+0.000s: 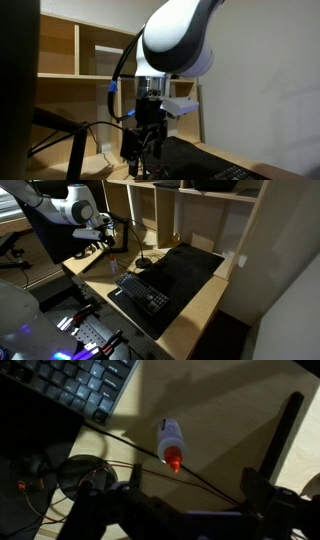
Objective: Move the bottle to the right
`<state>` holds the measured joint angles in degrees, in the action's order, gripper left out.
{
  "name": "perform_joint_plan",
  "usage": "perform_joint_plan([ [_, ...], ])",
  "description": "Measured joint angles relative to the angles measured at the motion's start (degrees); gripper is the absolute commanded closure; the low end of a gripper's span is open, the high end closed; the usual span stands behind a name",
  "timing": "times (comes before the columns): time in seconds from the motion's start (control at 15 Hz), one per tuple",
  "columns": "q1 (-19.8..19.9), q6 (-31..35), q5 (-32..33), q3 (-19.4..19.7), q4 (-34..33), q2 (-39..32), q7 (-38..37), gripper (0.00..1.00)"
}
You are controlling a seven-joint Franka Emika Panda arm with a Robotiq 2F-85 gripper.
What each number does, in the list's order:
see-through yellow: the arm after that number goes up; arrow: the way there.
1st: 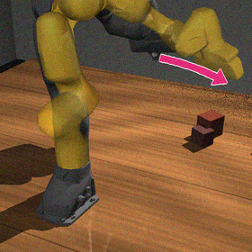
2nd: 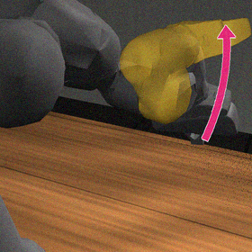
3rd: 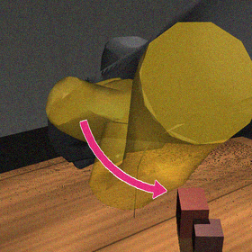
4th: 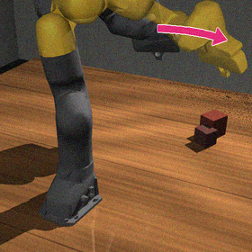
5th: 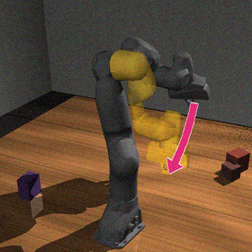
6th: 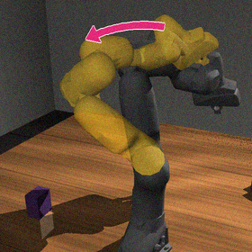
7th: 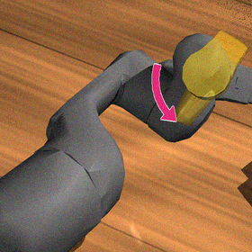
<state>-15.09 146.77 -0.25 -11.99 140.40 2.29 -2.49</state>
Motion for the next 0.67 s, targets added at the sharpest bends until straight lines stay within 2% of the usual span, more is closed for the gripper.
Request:
perform_joint_plan([
  [0.27, 0.26, 1.78, 0.11, 0.03, -1.97, -5.26, -4.74, 0.0],
  [0.67, 0.26, 1.75, -0.02, 0.02, -2.56, -5.88, -5.4, 0.0],
])
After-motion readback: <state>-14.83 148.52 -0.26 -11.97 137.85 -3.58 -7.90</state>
